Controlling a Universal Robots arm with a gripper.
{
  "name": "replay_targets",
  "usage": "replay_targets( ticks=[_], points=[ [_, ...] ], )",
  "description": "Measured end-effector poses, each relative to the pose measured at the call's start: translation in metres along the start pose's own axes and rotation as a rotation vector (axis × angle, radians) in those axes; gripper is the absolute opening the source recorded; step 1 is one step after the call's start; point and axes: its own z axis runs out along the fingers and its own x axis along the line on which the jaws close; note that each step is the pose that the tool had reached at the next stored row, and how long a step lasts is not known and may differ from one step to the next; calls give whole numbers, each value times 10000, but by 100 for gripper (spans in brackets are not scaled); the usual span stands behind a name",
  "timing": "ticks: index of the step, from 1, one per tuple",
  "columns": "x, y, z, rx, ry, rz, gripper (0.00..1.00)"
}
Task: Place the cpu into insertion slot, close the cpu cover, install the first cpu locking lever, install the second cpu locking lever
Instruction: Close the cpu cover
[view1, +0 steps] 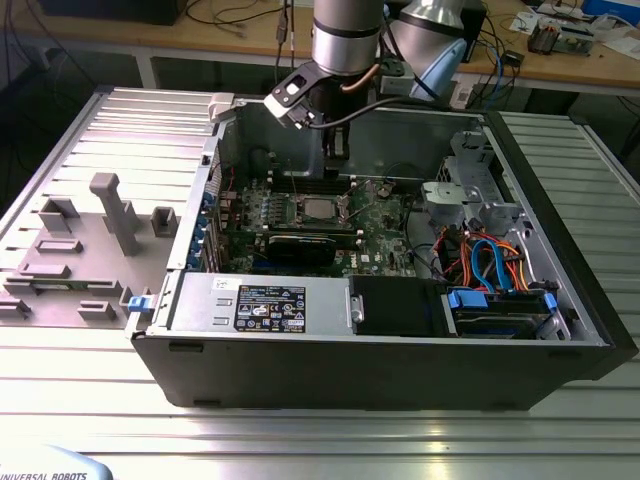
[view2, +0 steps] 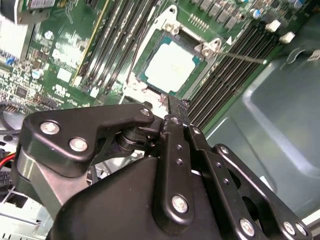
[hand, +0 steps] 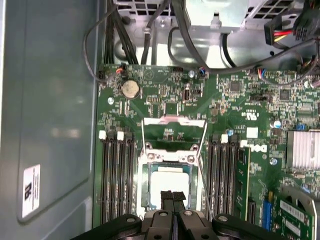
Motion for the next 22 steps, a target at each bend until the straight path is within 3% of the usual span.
replay_targets(
  ticks=[2,8,22],
  points=[
    [-2,62,1,0,1,-2,11],
    [-6,148,1,0,1,-1,11],
    [-10,269,3,0,1,-1,11]
  ],
)
